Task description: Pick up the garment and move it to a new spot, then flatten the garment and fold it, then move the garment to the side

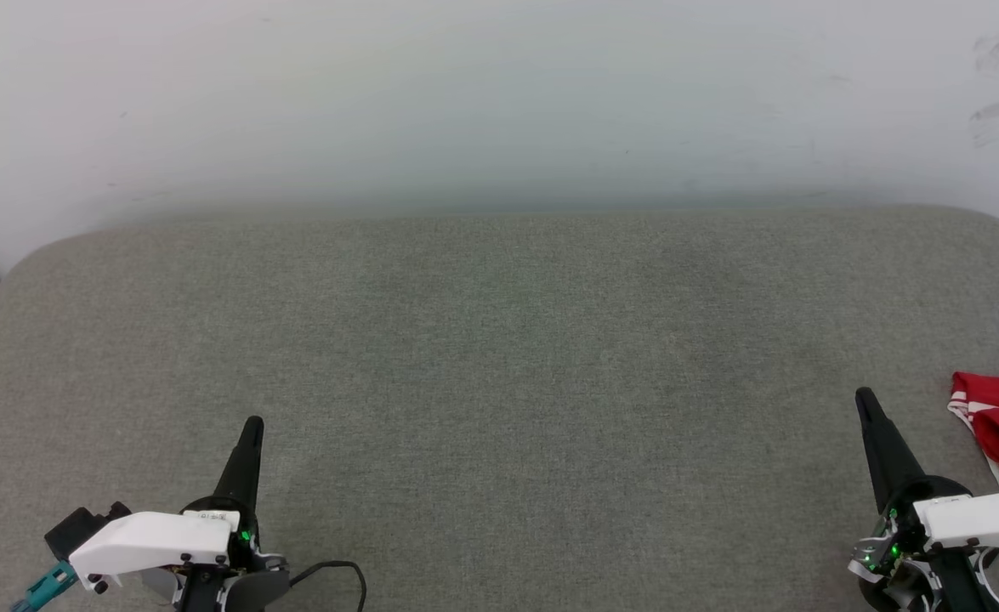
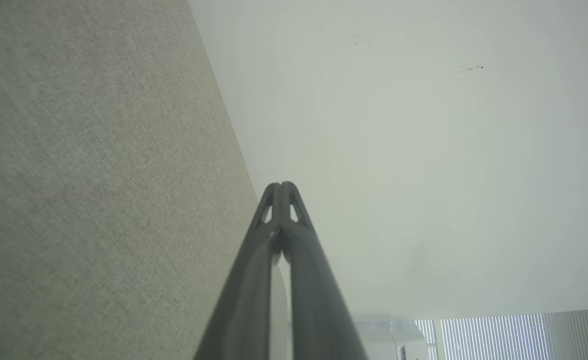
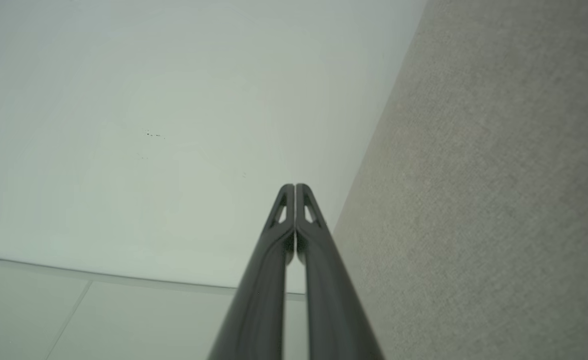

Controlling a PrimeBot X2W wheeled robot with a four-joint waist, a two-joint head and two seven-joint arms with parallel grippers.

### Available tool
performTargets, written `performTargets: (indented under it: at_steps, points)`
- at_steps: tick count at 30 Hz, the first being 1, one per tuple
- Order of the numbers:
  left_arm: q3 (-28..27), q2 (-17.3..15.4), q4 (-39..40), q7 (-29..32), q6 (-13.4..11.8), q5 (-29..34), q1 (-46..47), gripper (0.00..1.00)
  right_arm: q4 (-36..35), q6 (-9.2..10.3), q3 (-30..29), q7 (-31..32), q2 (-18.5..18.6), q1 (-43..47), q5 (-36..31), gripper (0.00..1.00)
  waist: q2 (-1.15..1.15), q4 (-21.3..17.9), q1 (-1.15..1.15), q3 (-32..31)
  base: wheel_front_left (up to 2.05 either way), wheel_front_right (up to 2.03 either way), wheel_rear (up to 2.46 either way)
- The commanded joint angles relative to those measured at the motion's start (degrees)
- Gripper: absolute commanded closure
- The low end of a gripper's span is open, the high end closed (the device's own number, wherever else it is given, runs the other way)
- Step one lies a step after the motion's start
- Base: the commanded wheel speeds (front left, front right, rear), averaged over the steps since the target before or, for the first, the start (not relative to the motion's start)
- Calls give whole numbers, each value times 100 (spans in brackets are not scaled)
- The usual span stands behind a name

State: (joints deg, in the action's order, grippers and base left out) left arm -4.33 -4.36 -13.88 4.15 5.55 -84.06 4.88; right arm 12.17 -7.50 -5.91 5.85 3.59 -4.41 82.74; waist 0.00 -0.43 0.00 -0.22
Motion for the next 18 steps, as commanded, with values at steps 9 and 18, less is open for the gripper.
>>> performTargets:
  at_steps: [9,18]
  points:
    - [-127,78,-3,128,112,-403,126,100,91,1,-39,43,-50,-162,476,100,0,18,0,17,0,0,0]
    - [-211,135,-17,226,185,-704,149,100,171,2,-61,66,-76,-192,821,100,0,34,0,32,0,0,0]
